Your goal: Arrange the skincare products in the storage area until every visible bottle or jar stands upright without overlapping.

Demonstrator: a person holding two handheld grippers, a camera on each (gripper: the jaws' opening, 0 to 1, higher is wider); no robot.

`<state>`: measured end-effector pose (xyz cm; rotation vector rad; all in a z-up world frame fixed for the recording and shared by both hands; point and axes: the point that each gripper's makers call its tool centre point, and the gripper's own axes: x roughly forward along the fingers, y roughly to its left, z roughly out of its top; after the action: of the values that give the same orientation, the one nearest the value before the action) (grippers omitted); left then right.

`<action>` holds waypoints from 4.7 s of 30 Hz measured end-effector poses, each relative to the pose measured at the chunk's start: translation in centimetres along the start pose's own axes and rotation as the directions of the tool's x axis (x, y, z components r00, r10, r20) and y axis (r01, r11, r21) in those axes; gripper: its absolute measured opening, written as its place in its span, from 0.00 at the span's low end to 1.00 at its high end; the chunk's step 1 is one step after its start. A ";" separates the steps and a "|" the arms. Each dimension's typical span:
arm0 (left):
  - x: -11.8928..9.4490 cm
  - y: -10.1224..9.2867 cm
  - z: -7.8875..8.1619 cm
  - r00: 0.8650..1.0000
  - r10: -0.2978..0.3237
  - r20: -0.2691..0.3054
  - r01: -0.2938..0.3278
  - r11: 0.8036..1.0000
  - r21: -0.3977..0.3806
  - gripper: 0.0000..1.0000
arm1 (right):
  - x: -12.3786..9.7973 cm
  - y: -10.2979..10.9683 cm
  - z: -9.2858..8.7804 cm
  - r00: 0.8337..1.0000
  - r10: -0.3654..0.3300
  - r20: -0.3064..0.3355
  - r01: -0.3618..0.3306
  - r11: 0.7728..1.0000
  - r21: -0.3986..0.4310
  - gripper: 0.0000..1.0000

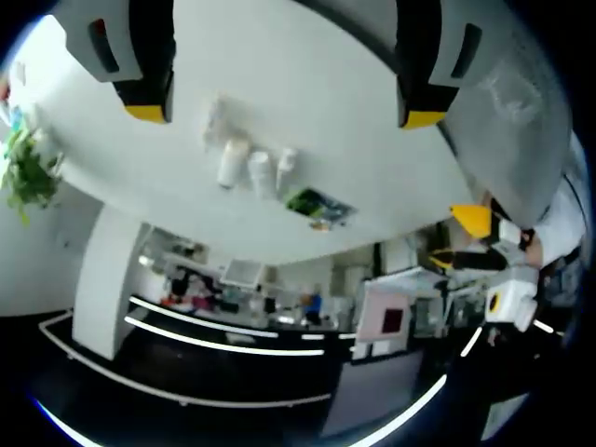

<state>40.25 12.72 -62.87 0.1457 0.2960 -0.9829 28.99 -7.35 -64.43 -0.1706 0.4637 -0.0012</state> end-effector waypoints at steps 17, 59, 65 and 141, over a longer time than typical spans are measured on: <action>0.0 -0.3 -0.1 1.000 -0.003 -0.010 0.003 1.000 0.008 0.99 | 0.0 0.0 -0.1 1.000 0.001 -0.002 -0.001 1.000 -0.001 0.99; -0.2 -0.8 -0.3 1.000 -0.010 -0.023 0.011 0.999 0.032 0.99 | -0.3 -0.1 0.2 1.000 0.000 0.016 -0.001 1.000 0.027 0.99; -0.1 -0.8 -0.5 0.999 -0.012 -0.035 0.013 0.999 0.041 0.99 | -0.3 0.0 0.2 1.000 0.010 0.017 -0.011 0.999 0.039 1.00; 0.8 -0.1 -1.1 0.997 -0.008 -0.076 0.007 1.000 -0.012 0.96 | -0.5 -0.9 1.0 0.997 0.044 0.071 -0.060 0.970 0.234 0.99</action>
<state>40.42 12.34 -64.12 0.1719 0.3718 -0.9842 29.02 -8.04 -63.14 0.0750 0.3993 0.0008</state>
